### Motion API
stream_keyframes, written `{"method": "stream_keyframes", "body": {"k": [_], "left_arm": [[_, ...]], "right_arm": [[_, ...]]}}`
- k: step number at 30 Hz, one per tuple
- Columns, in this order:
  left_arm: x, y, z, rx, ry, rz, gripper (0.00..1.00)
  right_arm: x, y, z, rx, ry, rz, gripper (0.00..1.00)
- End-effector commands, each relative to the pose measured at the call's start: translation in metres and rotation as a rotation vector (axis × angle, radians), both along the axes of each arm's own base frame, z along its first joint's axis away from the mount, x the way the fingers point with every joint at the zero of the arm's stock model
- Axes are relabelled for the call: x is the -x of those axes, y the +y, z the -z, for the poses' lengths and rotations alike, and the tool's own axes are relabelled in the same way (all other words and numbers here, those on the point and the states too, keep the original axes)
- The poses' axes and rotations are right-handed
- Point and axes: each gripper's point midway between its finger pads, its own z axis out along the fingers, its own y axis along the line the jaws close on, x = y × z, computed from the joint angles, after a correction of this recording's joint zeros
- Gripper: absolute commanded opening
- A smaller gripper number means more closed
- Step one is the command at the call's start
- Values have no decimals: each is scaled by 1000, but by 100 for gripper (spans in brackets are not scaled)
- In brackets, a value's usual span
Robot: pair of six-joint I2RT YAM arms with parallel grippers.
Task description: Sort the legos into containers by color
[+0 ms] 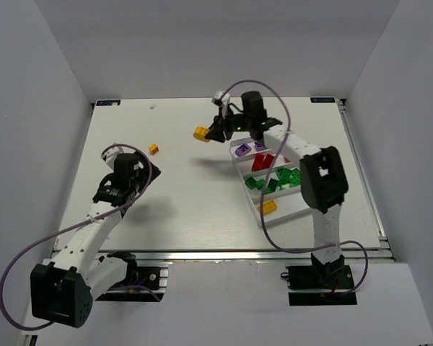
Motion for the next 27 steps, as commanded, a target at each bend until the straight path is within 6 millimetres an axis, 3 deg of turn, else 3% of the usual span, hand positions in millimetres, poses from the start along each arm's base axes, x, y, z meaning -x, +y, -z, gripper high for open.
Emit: {"method": "stream_keyframes", "body": {"k": [1, 2, 3, 4, 5, 6, 8, 9, 10, 11, 12, 15, 16, 21, 27], "left_arm": [[-24, -6, -22, 21, -71, 11, 94], [-26, -8, -21, 29, -68, 17, 94], [-30, -10, -21, 38, -69, 17, 94], [-36, -12, -23, 46, -79, 19, 93], [-40, -15, -17, 54, -58, 29, 93], [-47, -17, -22, 63, -72, 32, 93], [-56, -20, -13, 67, -37, 42, 93], [-59, -23, -13, 75, -29, 56, 93], [-62, -24, -11, 77, -17, 63, 93], [-70, -24, -18, 81, -24, 65, 93], [-74, -25, -10, 81, 6, 73, 93], [-86, -25, -10, 80, 26, 77, 93], [-88, -25, -9, 80, 33, 79, 93], [-97, -22, -9, 80, 38, 78, 93], [-99, -19, -1, 70, 63, 83, 93]], "right_arm": [[42, -35, -86, -72, -165, -222, 0], [56, -49, -74, -33, -90, -226, 0], [56, -66, -72, -10, -107, -222, 0], [65, -81, -86, 1, -128, -215, 0], [71, -94, -84, 21, -125, -207, 0], [83, -122, -77, 68, -116, -187, 0], [94, -151, -68, 117, -107, -156, 0], [102, -177, -47, 164, -43, -114, 0], [109, -192, -50, 189, -62, -94, 0], [114, -206, -44, 222, -91, -99, 0], [122, -228, -33, 262, -44, -67, 0], [141, -265, -18, 326, -48, -44, 0], [156, -273, -12, 336, -19, -46, 0], [178, -314, 9, 426, -80, -47, 0], [198, -327, 31, 489, -79, -115, 0]]}}
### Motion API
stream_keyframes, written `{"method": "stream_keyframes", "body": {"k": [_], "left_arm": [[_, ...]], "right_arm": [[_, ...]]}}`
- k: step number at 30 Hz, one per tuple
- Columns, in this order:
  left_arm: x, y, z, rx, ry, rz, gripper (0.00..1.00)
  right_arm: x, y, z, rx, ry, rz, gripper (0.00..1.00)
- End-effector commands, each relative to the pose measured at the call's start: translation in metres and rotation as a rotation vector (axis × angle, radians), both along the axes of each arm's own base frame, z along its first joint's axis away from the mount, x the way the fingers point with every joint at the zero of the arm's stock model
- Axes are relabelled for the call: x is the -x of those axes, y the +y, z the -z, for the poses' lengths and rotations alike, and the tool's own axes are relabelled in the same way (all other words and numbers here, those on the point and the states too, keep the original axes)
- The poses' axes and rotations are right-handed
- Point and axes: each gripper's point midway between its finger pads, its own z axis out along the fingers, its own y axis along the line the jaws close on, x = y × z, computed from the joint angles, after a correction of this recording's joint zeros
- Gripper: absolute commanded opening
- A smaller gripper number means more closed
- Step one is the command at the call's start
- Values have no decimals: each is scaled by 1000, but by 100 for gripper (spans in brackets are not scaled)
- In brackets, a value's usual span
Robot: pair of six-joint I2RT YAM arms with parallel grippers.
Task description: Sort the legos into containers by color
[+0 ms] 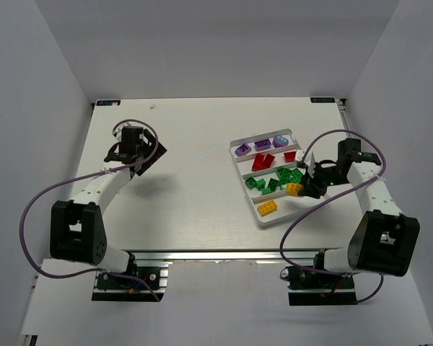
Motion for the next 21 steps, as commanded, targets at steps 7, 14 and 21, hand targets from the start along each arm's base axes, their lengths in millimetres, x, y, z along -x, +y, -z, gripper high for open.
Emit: {"method": "stream_keyframes", "body": {"k": [7, 14, 21], "left_arm": [[-12, 5, -9, -18, -11, 17, 93], [-26, 5, -11, -30, 3, 28, 93], [-34, 6, -7, -30, 22, 32, 93]], "right_arm": [[12, -13, 29, 97, -23, -87, 13], [-6, -16, 35, 94, -37, -24, 41], [-8, -20, 32, 113, -39, -12, 63]]}}
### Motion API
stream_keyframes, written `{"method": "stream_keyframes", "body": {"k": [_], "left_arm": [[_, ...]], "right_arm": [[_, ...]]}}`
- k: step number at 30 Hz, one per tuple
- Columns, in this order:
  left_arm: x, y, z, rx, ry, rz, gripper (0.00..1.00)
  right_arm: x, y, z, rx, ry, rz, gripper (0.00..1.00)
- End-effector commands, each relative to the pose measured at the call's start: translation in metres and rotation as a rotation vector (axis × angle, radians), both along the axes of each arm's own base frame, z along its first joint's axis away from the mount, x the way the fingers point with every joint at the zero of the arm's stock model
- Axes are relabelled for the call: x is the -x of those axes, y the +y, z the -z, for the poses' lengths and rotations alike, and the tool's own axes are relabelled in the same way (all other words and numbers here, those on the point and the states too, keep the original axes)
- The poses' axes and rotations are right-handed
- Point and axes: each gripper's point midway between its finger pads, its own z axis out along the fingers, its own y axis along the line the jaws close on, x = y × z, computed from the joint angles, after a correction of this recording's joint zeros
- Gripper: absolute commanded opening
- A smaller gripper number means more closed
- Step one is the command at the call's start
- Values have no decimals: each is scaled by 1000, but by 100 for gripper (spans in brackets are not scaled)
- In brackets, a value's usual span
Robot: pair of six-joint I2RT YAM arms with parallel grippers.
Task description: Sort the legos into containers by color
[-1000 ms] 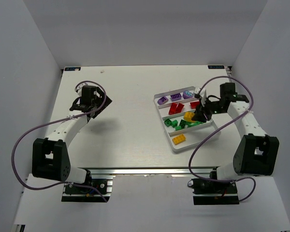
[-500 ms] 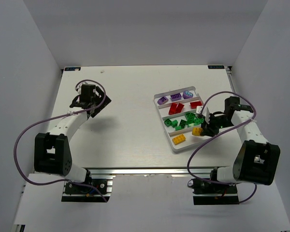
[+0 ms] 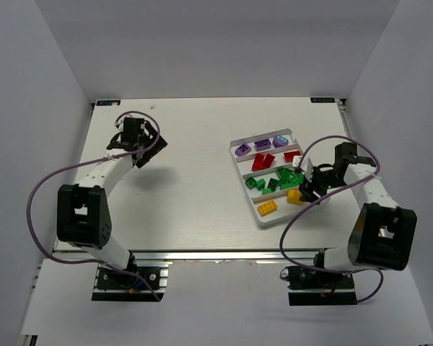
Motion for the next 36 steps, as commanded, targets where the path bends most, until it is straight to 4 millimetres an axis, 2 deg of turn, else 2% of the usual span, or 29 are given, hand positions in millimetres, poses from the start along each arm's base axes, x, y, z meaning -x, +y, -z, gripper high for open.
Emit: {"method": "stream_keyframes", "body": {"k": [1, 2, 4, 5, 7, 8, 9, 10, 11, 12, 13, 14, 15, 17, 18, 19, 20, 22, 24, 25, 26, 27, 29, 36], "left_arm": [[-6, 1, -9, 11, -11, 8, 93], [-7, 1, -7, 14, -9, 7, 93], [-8, 1, -4, 21, 0, -3, 93], [-9, 1, 0, 21, 10, -9, 92], [-12, 3, 0, 20, 18, -28, 91], [-14, 6, 5, 11, 35, -45, 90], [-13, 8, 9, 4, 55, -54, 89], [-20, 9, 2, -1, 47, -63, 88], [-23, 12, 3, -17, 55, -79, 86], [-22, 14, 14, -29, 104, -86, 85], [-24, 15, 16, -40, 118, -94, 83], [-32, 17, 9, -45, 109, -105, 79], [-32, 19, 21, -62, 153, -111, 78], [-42, 19, 19, -74, 154, -110, 75], [-40, 22, 32, -91, 198, -117, 75], [-42, 23, 34, -101, 208, -121, 75], [-46, 25, 31, -108, 209, -130, 75], [-49, 28, 41, -128, 234, -144, 75], [-57, 29, 40, -133, 234, -152, 77], [-59, 30, 42, -140, 240, -157, 78], [-57, 31, 53, -146, 276, -164, 78], [-63, 30, 49, -145, 269, -164, 79], [-65, 31, 61, -152, 294, -165, 79], [-73, 33, 74, -171, 311, -172, 77]], "right_arm": [[-4, -1, -11, -4, -36, 5, 66], [-4, 0, -16, -10, -45, 3, 68], [-8, 7, -34, -48, -88, 1, 78], [-18, 11, -47, -80, -143, 3, 89], [-31, 17, -71, -154, -189, 92, 89], [-53, 17, -91, -194, -313, 128, 89], [-62, 18, -99, -235, -332, 184, 89], [-66, 20, -103, -303, -284, 274, 89], [-67, 28, -106, -351, -280, 245, 89], [-66, 34, -113, -382, -253, 219, 75], [-63, 41, -116, -417, -214, 189, 59], [-61, 50, -114, -475, -142, 151, 21], [-65, 53, -124, -496, -125, 143, 7], [-66, 59, -120, -528, -54, 156, 1], [-67, 60, -122, -532, -60, 160, 2], [-70, 60, -120, -533, -85, 160, 6], [-68, 62, -122, -533, -94, 166, 15], [-66, 64, -118, -529, -105, 162, 20], [-65, 67, -119, -529, -111, 158, 24], [-64, 68, -118, -531, -104, 160, 25], [-65, 67, -115, -531, -104, 166, 26], [-65, 67, -114, -531, -98, 175, 27], [-65, 66, -111, -528, -95, 182, 29], [-64, 67, -108, -537, -90, 192, 30]]}}
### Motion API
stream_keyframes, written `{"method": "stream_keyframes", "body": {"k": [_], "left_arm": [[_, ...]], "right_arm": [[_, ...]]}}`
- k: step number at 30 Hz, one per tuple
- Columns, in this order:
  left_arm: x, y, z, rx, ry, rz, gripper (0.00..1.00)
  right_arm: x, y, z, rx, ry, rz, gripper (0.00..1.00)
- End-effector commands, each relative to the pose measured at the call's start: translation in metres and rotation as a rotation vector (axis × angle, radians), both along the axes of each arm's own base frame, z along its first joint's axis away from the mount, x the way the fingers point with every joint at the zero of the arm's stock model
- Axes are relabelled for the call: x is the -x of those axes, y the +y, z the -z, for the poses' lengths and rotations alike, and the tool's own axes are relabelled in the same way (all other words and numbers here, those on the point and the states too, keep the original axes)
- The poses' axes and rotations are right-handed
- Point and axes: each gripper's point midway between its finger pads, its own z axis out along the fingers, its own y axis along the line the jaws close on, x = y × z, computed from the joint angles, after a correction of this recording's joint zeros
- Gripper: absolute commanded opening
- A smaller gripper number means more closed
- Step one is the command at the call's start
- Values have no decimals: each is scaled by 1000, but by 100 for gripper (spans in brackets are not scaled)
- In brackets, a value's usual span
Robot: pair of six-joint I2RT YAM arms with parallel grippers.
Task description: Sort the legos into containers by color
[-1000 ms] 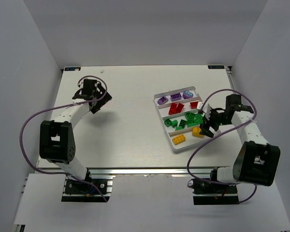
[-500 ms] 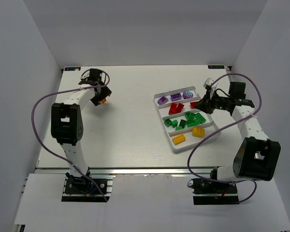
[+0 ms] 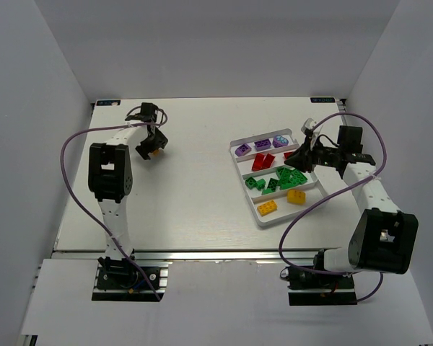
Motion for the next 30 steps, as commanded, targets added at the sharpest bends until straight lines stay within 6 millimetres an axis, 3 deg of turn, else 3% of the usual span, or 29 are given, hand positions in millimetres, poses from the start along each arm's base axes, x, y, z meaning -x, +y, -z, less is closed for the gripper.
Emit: {"method": "stream_keyframes", "body": {"k": [1, 5, 6, 14, 18, 22, 23, 25, 26, 27, 28, 30], "left_arm": [[-11, 9, -15, -25, -37, -27, 76], [-19, 8, -18, -28, -52, -26, 66], [-20, 8, -19, -28, -58, -24, 60], [-20, 10, -26, -42, -72, -10, 42], [-17, 6, -37, -24, -95, 18, 28], [-1, -5, -47, 23, -120, 80, 15], [-3, -17, -66, 64, -182, 136, 13], [2, -38, -72, 130, -237, 237, 9], [9, -66, -82, 241, -276, 370, 5], [15, -84, -108, 293, -361, 460, 0], [23, -98, -107, 333, -413, 537, 0], [49, -139, -139, 433, -519, 713, 0]], "right_arm": [[0, 3, -12, -19, -44, -6, 30], [0, 3, -10, -22, -36, -4, 30], [1, 3, -11, -22, -38, -4, 30], [1, 3, -11, -28, -30, -1, 30], [1, 3, -14, -29, -36, 0, 30], [2, 4, -16, -31, -39, -1, 30], [1, 4, -18, -34, -40, -1, 29], [1, 4, -20, -41, -38, 5, 29], [0, 4, -21, -45, -38, 6, 29], [-2, 4, -24, -47, -50, 8, 29], [-2, 5, -26, -55, -45, 12, 28], [-4, 5, -29, -60, -55, 15, 26]]}}
